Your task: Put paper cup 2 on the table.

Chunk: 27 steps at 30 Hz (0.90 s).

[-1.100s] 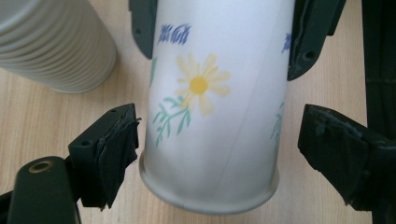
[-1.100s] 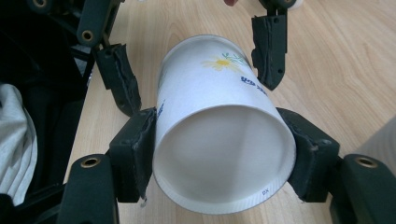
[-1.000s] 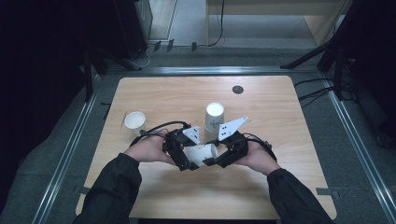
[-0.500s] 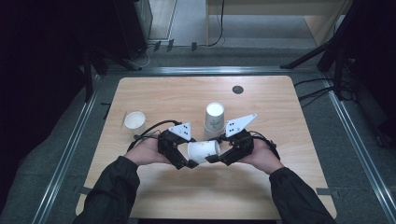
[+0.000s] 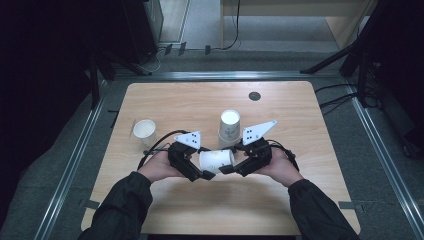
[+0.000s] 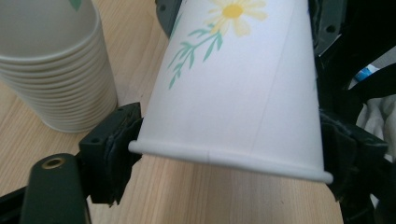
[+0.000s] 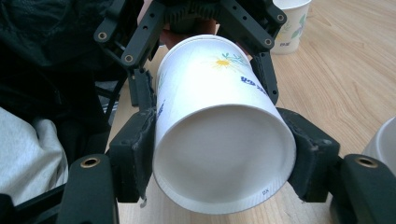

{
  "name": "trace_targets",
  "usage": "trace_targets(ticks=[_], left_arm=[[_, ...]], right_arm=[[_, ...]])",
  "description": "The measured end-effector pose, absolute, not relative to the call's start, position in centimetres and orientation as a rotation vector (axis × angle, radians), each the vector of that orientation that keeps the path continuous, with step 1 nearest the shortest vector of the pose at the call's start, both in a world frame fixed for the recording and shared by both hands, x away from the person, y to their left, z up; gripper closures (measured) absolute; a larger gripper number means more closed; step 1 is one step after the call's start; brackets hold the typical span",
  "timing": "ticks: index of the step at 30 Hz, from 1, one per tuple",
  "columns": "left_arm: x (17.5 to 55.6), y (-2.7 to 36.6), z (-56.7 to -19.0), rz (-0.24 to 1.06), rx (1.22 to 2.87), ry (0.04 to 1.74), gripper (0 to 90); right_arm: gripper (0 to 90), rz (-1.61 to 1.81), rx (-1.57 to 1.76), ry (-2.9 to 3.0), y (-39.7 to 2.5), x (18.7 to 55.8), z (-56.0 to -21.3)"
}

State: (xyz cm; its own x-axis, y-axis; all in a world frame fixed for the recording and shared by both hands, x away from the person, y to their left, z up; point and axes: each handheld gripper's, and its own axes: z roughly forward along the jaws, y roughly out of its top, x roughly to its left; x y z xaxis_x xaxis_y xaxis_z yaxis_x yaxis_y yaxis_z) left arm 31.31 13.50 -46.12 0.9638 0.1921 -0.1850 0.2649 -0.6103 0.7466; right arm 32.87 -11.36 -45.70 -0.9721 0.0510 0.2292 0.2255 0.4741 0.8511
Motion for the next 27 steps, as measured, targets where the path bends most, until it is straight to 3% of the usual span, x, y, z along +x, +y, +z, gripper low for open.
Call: trace_targets(ticks=[12,17,27], left_arm=[[31.4,13.6,-46.3,-0.109,2.263,0.308,24.6],[31.5,14.1,-45.9,-0.100,2.263,0.324,25.4],[31.6,14.4,-44.1,-0.033,2.392,0.317,25.3]], right_arm=[[34.4,-1.485,-0.245,-2.538,-11.3,33.0,-46.0],[26.5,-1.480,-0.247,-2.546,-11.2,32.9,-46.0],[25.8,-1.408,-0.270,-2.624,-11.1,33.0,-46.7]])
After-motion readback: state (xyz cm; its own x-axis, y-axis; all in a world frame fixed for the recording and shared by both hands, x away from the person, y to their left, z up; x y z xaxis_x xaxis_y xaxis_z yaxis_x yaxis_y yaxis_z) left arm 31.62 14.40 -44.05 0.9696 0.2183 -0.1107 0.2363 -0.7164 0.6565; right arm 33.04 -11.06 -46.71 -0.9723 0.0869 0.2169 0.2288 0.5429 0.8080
